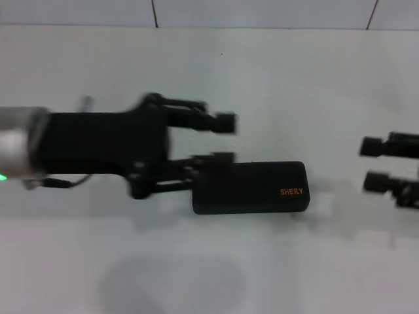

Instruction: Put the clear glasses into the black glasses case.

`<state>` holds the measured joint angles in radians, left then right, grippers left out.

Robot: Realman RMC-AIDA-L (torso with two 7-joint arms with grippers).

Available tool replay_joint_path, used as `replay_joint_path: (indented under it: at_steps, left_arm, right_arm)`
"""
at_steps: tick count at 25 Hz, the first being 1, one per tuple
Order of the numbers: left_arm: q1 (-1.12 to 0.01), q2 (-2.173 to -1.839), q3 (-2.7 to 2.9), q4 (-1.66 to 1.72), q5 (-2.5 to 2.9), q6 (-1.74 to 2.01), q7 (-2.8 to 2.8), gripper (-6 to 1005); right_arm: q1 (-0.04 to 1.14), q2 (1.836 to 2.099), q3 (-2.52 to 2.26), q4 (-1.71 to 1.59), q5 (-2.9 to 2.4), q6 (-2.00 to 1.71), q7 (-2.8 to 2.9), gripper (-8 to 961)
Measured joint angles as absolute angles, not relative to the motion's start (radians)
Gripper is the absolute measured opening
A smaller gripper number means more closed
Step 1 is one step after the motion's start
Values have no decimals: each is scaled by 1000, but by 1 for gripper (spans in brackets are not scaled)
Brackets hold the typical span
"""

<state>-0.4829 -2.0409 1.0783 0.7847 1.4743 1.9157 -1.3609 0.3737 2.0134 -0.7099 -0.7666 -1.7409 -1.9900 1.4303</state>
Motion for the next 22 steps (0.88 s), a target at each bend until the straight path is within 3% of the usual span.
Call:
replay_joint_path:
  at_steps: [2, 6, 11, 13, 22]
  left_arm:
    - [-456, -2039, 1033, 795, 1472, 1943, -1332, 293]
    - [-423, -2031, 1023, 811, 1481, 1952, -1327, 515]
    - [-406, -2029, 1022, 801, 1505, 1971, -1330, 654]
    - [-406, -2032, 1018, 799, 1516, 1971, -1327, 696]
    - [-389, -2035, 1012, 799, 1521, 1968, -1326, 693]
  right_arm:
    - [375, 2017, -755, -762, -1724, -1987, 1403, 522]
    - [390, 2022, -785, -753, -1699, -1980, 1391, 692]
    - [445, 2023, -799, -723, -1686, -1983, 1383, 799]
    - [465, 2023, -811, -707, -1685, -1981, 1382, 799]
    - [493, 2024, -828, -685, -1680, -1975, 1378, 796]
